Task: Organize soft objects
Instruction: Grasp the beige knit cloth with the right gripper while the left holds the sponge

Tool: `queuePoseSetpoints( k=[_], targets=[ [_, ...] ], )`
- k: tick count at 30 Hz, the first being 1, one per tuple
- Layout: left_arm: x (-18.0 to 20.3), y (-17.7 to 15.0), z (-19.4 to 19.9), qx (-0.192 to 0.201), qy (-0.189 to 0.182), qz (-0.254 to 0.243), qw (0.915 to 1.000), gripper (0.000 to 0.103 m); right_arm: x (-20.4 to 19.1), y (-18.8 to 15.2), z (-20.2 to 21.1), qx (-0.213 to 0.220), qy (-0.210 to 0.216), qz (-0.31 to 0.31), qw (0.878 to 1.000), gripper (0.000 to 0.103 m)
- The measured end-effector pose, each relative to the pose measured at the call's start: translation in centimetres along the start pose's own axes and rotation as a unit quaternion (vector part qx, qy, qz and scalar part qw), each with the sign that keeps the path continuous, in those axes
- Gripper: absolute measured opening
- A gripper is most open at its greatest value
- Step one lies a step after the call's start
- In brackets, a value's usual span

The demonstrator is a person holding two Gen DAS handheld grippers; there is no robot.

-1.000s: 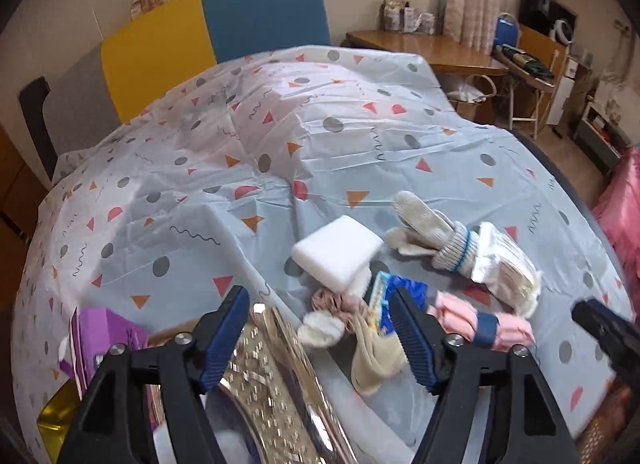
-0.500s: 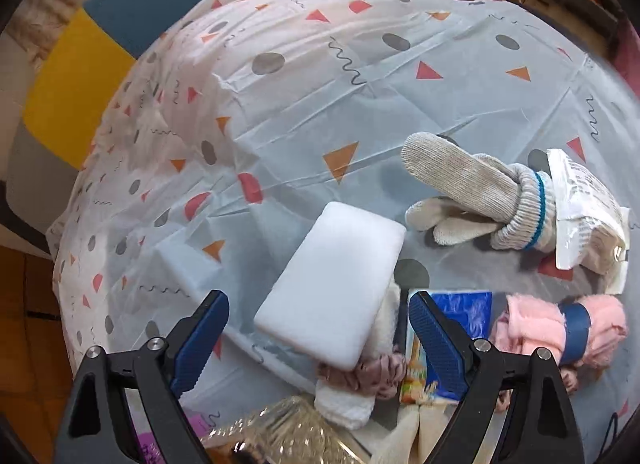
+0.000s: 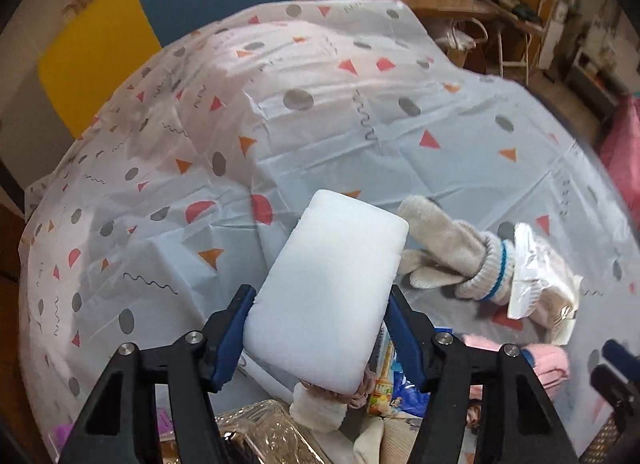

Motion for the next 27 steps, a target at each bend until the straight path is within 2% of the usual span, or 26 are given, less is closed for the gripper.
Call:
queuePoseSetpoints(
  k=[5, 10, 12, 15, 19, 22, 27],
  targets=[
    [-0.7, -0.4, 5.2, 0.055, -0.023, 0.042, 0.9973, 0.065, -1.7, -0.8, -0.5, -0.009, 0.009, 0.038, 0.999, 0.05],
    [-1.6, -2.1, 9.4, 0.097, -0.043, 0.078, 0.9913, 0.065, -5.7, -2.7, -1.0, -0.03, 0.065, 0.102, 0.992, 0.049],
    [-2.4, -3.0, 10.5, 0.111, -0.038, 0.083, 0.9896, 0.065, -7.6, -3.4, -0.9, -0.032, 0.089, 0.126, 0.988, 0.049],
    [-3.2, -4.3, 11.8, 0.123, -0.044, 0.099, 0.9865, 0.065, -10.1, -4.2, -0.8, -0.03, 0.113, 0.154, 0.981, 0.049],
    [-3.7, -5.3, 12.6, 0.128, -0.045, 0.109, 0.9848, 0.065, -12.7, -4.6, -1.1, -0.033, 0.139, 0.156, 0.977, 0.049],
    [-4.0, -5.7, 13.0, 0.129, -0.055, 0.124, 0.9824, 0.065, -14.2, -4.5, -2.0, -0.027, 0.123, 0.172, 0.977, 0.049],
    [-4.4, -6.2, 14.3, 0.141, -0.056, 0.129, 0.98, 0.065, -16.3, -4.5, -4.0, -0.048, 0.14, 0.156, 0.977, 0.048]
  ],
)
Point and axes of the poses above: each gripper's, at about its wrist camera, not at the fingertips, and z roughly against the way its jaws point, x to its right, y to its top, the point moved 9 cm from there along -z, roughly the way its jaws point, and after that the axes turned 3 degrees about -y, right-handed, at the moved point
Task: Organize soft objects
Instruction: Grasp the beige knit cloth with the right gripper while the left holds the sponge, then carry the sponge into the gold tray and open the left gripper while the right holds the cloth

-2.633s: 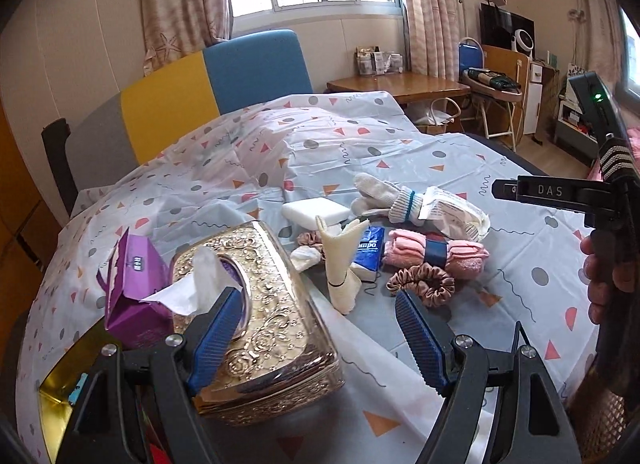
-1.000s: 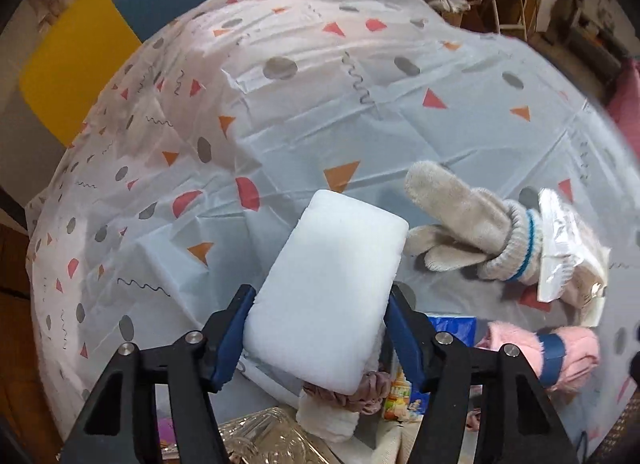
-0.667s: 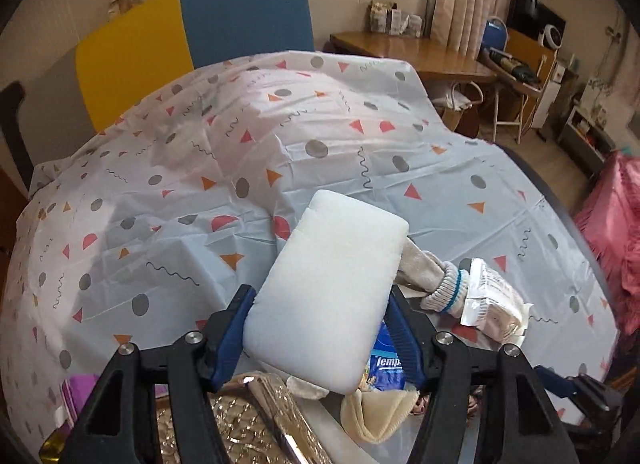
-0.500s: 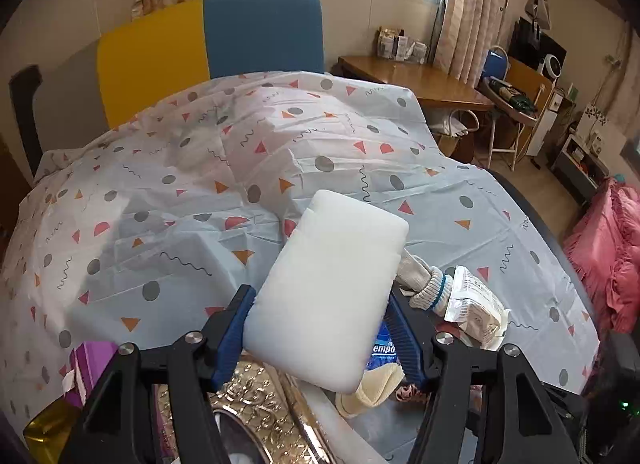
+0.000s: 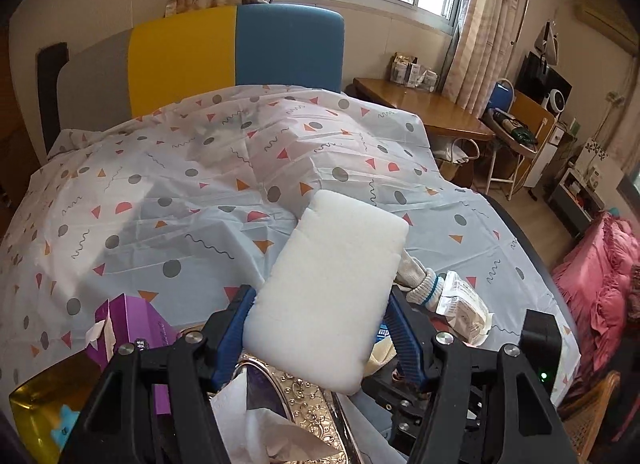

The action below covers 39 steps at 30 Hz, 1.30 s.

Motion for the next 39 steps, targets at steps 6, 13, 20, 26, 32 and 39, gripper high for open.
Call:
queuePoseSetpoints(
  k=[6, 13, 20, 26, 32, 39],
  targets=[
    [-1.2, -0.5, 1.6, 0.013, -0.005, 0.016, 0.9998, 0.066, -0.2, 1.4, -1.4, 0.006, -0.007, -0.039, 0.999, 0.048],
    [-1.2, -1.0, 0.4, -0.006, 0.004, 0.0, 1.0, 0.066, 1.1, 1.8, -3.5, -0.007, -0.074, -0.041, 0.996, 0.016],
    [-5.7, 3.1, 1.8, 0.032, 0.036, 0.054, 0.9974, 0.066, 1.5, 1.2, -2.5, -0.018, -0.074, -0.023, 0.997, 0.013],
    [-14.8, 4.1, 6.6, 0.078, 0.114, 0.1, 0.9854, 0.066, 2.3, 1.2, -2.4, -0.015, -0.075, -0.022, 0.997, 0.013],
    [-22.1, -2.1, 10.5, 0.08, 0.174, 0.132, 0.9726, 0.067, 1.9, 1.1, -2.5, -0.018, -0.069, -0.01, 0.997, 0.014],
    [-27.8, -13.3, 12.7, 0.049, 0.203, 0.205, 0.9564, 0.067, 2.3, 1.2, -2.5, -0.026, -0.081, -0.013, 0.996, 0.014]
  ],
)
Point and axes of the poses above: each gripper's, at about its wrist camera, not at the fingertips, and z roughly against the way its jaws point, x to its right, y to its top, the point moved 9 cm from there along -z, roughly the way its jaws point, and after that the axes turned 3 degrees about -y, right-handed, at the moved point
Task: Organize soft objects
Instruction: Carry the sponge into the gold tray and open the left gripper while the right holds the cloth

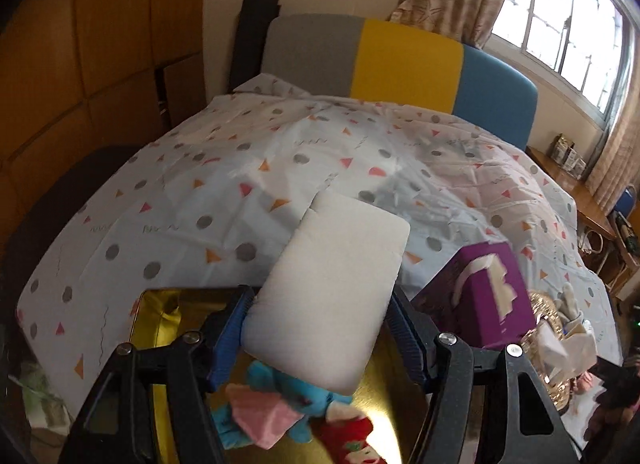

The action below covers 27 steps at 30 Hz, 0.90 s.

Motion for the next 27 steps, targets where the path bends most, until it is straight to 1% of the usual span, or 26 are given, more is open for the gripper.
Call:
queuePoseSetpoints(
  k=[2, 5, 6, 10, 12, 17, 21, 27],
  targets=[
    [-2.1, -2.0, -0.6, -0.015, 0.012, 0.018, 0.9997, 0.068, 0.0, 0.0, 0.0, -0.003, -0.005, -0.002, 1.0, 0.014],
    [-4.0, -4.3, -2.1, -0.036, 0.028, 0.036, 0.9983, 0.068, -0.2, 0.0, 0.0, -0.002, -0.014, 0.005, 1.0, 0.014],
    [-4.3, -4.7, -2.6, -0.041, 0.028, 0.041, 0.9979, 0.069, -0.3, 0.0, 0.0, -0.001, -0.017, 0.01, 1.0, 0.014],
    [-5.2, -5.4, -3.6, -0.044, 0.053, 0.049, 0.9964, 0.072, -0.7, -0.2, 0.1, 0.005, -0.037, 0.029, 0.999, 0.014],
    [-5.4, -5.9, -3.8, -0.046, 0.05, 0.056, 0.9961, 0.076, -1.0, -0.3, 0.1, 0.007, -0.046, 0.039, 0.998, 0.014],
    [-5.7, -7.0, -2.9, -0.033, 0.054, 0.048, 0.9968, 0.083, -1.3, -0.3, 0.0, 0.012, -0.062, 0.061, 0.996, 0.014],
    [-5.7, -7.5, -1.7, -0.02, 0.056, 0.043, 0.9973, 0.083, -1.3, -0.2, 0.0, 0.013, -0.067, 0.063, 0.996, 0.014],
    [-5.0, -7.6, 1.5, 0.024, 0.061, 0.015, 0.9978, 0.083, -1.3, 0.0, 0.0, 0.015, -0.07, 0.062, 0.996, 0.014]
  ],
)
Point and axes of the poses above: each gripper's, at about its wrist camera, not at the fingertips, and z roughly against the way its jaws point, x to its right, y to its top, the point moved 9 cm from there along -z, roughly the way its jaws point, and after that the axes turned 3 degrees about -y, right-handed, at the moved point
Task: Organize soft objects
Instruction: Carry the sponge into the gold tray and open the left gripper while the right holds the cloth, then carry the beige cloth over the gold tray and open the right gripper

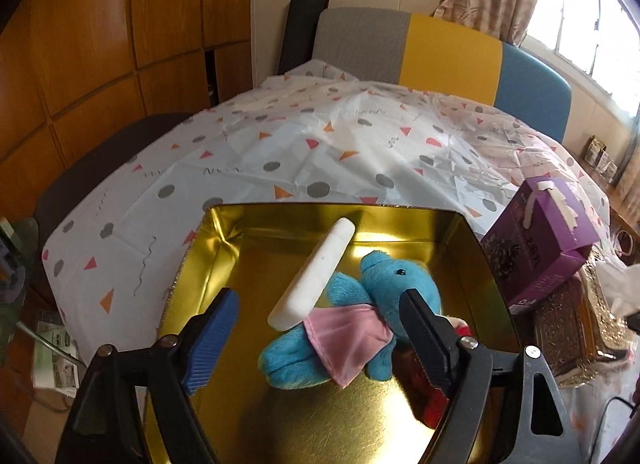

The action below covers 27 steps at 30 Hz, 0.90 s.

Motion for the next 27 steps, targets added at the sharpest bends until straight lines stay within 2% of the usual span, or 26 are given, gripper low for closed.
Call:
queuePoseSetpoints(
  k=[5, 13, 22, 27],
  targets=[
    [0.6, -0.2, 2.2, 0.022, -0.002, -0.023, 0.9995, 0.083, -0.3, 0.3, 0.0, 0.0, 0.0, 0.003, 1.0, 0.014],
    [1.6, -1.6, 3.6, 0.021, -0.011, -0.045, 0.9987, 0.083, -1.3, 1.6, 1.4, 0.015, 0.009, 0.013, 1.0, 0.014],
    [2.1, -3.1, 3.6, 0.011, -0.017, -0.056, 0.9982, 0.083, -3.4, 5.8, 4.3, 0.054, 0.001, 0.041, 0.998, 0.014],
    [2.4, -3.4, 3.9, 0.015, -0.018, -0.065, 0.9976, 0.083, -6.5, 9.3, 6.9, 0.09, 0.005, 0.066, 0.994, 0.014]
  ],
)
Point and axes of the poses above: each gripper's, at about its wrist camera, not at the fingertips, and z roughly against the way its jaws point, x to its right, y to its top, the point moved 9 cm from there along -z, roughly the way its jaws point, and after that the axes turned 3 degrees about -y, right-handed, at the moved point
